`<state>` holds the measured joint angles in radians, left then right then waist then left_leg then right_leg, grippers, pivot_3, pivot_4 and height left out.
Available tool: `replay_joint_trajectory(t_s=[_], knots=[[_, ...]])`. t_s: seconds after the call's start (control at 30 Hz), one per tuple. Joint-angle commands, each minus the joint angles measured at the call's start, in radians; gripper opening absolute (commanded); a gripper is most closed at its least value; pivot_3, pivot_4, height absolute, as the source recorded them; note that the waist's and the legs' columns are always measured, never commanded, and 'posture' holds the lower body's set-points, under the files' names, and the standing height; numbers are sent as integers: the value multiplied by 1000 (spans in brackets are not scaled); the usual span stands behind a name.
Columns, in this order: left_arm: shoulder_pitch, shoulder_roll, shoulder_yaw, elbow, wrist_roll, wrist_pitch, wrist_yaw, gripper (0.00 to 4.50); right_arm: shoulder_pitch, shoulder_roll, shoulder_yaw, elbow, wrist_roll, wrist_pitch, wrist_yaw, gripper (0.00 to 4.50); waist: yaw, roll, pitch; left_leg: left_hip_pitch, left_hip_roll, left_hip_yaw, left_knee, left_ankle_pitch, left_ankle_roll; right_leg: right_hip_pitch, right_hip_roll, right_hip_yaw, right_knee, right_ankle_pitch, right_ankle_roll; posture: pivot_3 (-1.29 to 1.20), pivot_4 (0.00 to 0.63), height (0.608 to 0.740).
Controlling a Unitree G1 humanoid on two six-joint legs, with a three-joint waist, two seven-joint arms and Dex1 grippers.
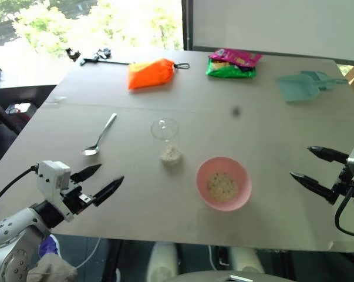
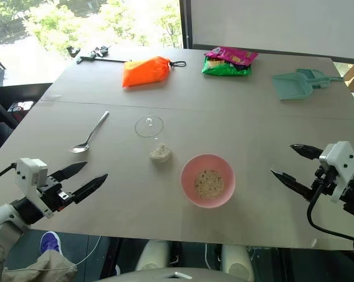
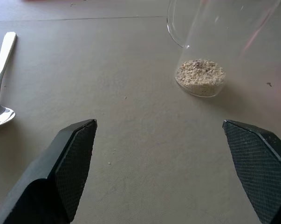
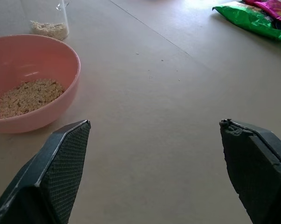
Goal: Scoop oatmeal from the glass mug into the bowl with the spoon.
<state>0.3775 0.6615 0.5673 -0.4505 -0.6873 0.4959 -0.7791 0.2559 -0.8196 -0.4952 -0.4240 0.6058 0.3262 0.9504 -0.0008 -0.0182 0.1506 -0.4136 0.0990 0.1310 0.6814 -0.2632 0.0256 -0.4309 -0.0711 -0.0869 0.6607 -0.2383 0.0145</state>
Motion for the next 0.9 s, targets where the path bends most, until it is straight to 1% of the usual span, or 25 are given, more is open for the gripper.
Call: replay_joint_trajectory(t_s=[0.03,0.13,0.27,0.33,0.4,0.43,0.5,0.6,0.67,0.73,0.9], knots=[[-39,2,23,-1,-11,-9,22,4500,-37,-15,-25,-25,8,19,-31,4475,1,0,0,0,0,0,0,0,0,0,0,0,0,0,0,0,150,740],[-117,-20,18,5,-35,17,101,4500,-84,-20,-10,-4,10,55,-59,4475,4,0,0,0,0,0,1,0,0,0,0,0,1,-1,3,0,150,740],[-205,-39,3,6,-22,48,212,4500,-190,13,21,20,36,26,-51,4475,5,0,0,0,0,0,1,0,0,0,0,1,1,0,0,0,150,740],[-257,-20,-9,7,13,103,305,4500,-230,24,36,-5,59,-22,4,4475,6,0,0,0,0,0,1,0,0,0,1,1,1,1,0,0,150,740],[-337,29,-29,23,58,229,428,4500,-275,18,39,-48,173,12,68,4475,10,0,1,0,0,-1,1,0,0,0,1,1,2,2,2,0,150,740],[-377,62,-38,43,53,285,442,4500,-294,10,35,-68,234,31,97,4475,12,0,1,0,0,-2,1,0,0,0,2,0,1,2,2,0,150,740],[-443,106,-53,83,57,337,445,4500,-322,-7,25,-91,326,68,131,4475,14,0,1,0,0,-2,0,0,0,0,2,0,1,2,2,0,150,740],[-539,154,-92,164,112,385,482,4500,-372,-18,28,-95,385,85,145,4475,15,-1,1,0,-1,-1,1,0,0,1,1,0,0,3,3,0,150,740],[-592,172,-130,223,144,428,502,4500,-392,-18,28,-91,404,86,157,4475,15,-2,1,0,-2,-1,1,0,0,1,0,0,0,3,3,0,150,740],[-625,176,-167,254,184,412,502,4500,-410,-12,25,-89,419,82,159,4475,15,-2,2,-1,-2,-1,1,0,0,1,0,0,0,3,3,0,150,740],[-693,170,-208,324,227,405,500,4500,-456,14,7,-91,507,102,97,4475,15,-3,2,-1,-2,-1,0,0,0,0,1,0,1,3,3,0,150,740]])
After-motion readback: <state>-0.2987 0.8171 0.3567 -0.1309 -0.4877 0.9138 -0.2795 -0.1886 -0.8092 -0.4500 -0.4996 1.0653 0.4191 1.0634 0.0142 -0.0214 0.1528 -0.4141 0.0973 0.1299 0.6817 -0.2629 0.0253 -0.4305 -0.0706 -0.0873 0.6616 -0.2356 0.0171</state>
